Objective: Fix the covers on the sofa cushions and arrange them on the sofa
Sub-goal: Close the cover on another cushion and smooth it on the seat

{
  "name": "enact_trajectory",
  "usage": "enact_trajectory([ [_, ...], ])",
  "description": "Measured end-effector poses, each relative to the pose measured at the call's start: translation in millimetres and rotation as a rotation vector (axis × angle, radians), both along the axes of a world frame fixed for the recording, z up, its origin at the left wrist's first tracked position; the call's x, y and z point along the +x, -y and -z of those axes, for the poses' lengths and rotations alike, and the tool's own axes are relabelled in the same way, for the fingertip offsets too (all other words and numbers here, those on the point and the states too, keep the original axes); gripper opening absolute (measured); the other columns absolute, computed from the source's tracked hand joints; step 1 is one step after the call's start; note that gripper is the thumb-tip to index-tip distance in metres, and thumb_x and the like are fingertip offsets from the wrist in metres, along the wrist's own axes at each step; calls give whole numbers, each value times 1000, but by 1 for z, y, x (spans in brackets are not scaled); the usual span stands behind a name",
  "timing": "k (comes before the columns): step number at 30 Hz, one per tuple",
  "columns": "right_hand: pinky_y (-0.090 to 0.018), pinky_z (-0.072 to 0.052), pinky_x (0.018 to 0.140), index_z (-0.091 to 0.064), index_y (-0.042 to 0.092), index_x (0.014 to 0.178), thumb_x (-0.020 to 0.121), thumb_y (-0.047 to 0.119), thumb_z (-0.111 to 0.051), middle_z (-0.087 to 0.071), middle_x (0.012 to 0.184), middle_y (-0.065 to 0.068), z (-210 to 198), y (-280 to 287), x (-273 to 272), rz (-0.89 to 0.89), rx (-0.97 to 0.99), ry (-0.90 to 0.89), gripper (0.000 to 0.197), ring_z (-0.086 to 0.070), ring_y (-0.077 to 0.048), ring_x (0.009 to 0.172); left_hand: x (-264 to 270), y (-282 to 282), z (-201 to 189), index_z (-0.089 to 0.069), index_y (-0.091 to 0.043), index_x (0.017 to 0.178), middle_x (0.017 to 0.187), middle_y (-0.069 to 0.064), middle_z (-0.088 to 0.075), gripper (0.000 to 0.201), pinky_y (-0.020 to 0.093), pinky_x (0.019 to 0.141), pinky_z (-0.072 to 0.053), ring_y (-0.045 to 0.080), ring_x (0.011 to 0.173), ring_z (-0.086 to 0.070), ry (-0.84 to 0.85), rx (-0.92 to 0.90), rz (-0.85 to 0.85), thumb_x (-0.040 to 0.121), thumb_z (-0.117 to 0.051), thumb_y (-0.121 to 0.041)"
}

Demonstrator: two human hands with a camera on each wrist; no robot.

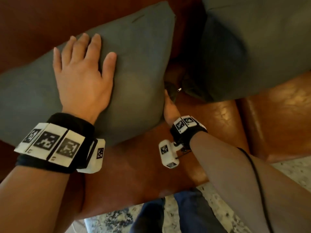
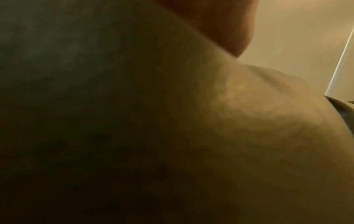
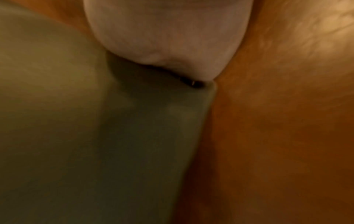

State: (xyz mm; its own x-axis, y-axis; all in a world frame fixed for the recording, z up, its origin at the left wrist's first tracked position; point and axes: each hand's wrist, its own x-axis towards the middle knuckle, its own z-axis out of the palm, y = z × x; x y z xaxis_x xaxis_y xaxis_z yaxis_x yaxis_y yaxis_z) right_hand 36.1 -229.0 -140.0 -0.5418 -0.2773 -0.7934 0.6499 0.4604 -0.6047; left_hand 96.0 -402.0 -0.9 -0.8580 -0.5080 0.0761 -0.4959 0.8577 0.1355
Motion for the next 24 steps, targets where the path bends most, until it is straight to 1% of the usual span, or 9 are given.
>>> enact_trajectory([
  [3,-37,-25,113,-30,29,150,104,47,-15,-38,153,-9,7,-10,-3,-274,85,-101,52,-35,-28,139,3,-2,2,-35,-20,150,155,8,-36,60,49,120,-9,27,146,-24,-6,9,3,101,-22,-54],
  [7,-32,-25,115,-43,14,143,106,35,-23,-41,151,-8,7,-12,-15,-166,98,-465,47,-36,-24,139,5,-4,2,-34,-21,150,155,7,-35,61,49,120,-9,27,146,-24,-5,8,-6,101,-22,-55],
  [9,-34,-23,117,-41,13,145,105,36,-22,-39,152,-8,14,-13,-12,-231,72,-469,50,-33,-23,141,5,-3,3,-33,-21,150,155,7,-35,62,50,120,-10,27,146,-23,1,0,-5,101,-21,-56],
  [15,-31,1,118,-12,19,155,102,25,-39,-5,163,-5,47,-29,-5,-865,345,-516,59,-1,-21,150,-5,-15,8,-33,-21,151,155,6,-34,64,48,121,-7,26,147,-22,28,-9,12,100,-20,-57],
  [17,-35,-17,118,-29,12,150,101,19,-40,-19,160,-10,44,-24,-9,-822,394,-394,51,-21,-25,146,-7,-18,8,-33,-20,150,155,7,-35,64,48,120,-7,27,147,-22,31,-16,6,100,-20,-57],
  [19,-36,-39,100,-54,6,124,101,21,-38,-47,143,-18,32,-22,-15,-519,268,-348,32,-49,-27,121,-9,-17,9,-34,-20,150,155,8,-36,64,48,120,-7,27,147,-23,31,-24,-4,100,-20,-57],
  [21,-27,-38,103,-51,5,133,102,29,-34,-51,139,-18,15,-21,-15,-137,113,-352,42,-51,-30,123,-9,-16,9,-34,-20,150,155,8,-36,64,48,120,-8,27,147,-23,38,-33,-5,100,-19,-57],
  [22,-17,-33,100,-43,3,139,104,25,-32,-47,143,-18,6,-19,-16,-34,69,-387,43,-46,-30,129,-9,-17,9,-33,-21,150,155,7,-36,64,48,120,-8,27,147,-23,44,-40,-4,100,-18,-57],
  [24,-18,-27,106,-29,0,146,103,19,-32,-36,151,-17,-6,-8,-16,40,13,-459,47,-39,-24,134,-10,-20,11,-32,-21,151,155,6,-35,64,48,120,-7,26,147,-23,57,-52,-5,100,-17,-57],
])
